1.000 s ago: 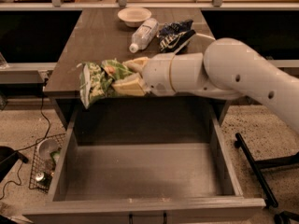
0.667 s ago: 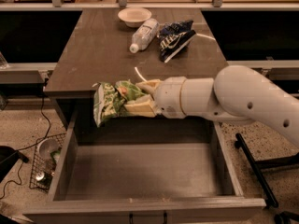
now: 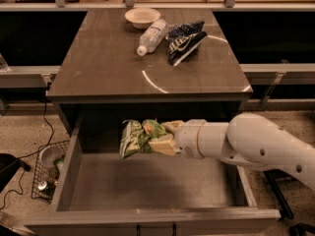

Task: Place green jalapeno chip bag into top drawer

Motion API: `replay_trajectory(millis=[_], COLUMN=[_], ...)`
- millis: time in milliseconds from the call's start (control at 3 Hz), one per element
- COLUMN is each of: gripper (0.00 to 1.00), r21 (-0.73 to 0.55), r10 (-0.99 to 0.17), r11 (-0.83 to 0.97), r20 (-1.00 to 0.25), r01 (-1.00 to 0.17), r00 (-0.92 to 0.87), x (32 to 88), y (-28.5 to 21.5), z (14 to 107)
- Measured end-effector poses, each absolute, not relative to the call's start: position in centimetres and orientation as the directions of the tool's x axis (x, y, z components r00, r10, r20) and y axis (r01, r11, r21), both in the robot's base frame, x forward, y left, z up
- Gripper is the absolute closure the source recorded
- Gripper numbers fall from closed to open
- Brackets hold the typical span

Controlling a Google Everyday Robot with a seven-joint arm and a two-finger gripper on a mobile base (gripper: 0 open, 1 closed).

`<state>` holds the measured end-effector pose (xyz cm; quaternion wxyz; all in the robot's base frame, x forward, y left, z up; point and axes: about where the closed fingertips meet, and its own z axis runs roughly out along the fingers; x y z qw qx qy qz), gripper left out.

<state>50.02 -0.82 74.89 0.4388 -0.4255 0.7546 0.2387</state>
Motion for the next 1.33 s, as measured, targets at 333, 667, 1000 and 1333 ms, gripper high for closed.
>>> replay_trajectory(millis=[333, 667, 1000, 1333], gripper=[1.0, 0.86, 0.54, 0.31], r21=[0.023, 0.026, 0.025, 0.025], r10=[-0.43, -0.43, -0.432, -0.433], r11=[0.572, 0.577, 0.574, 0.572], r20=[-0.843, -0.84, -0.84, -0.84], r01=[-0.82, -0.817, -0.819, -0.82], r00=[-0.323, -0.33, -0.328, -0.327], x=[50.2, 50.22, 50.18, 50.15], y=[-2.86, -3.07, -2.88, -2.77], z=[70.85, 70.41, 70.43, 70.46])
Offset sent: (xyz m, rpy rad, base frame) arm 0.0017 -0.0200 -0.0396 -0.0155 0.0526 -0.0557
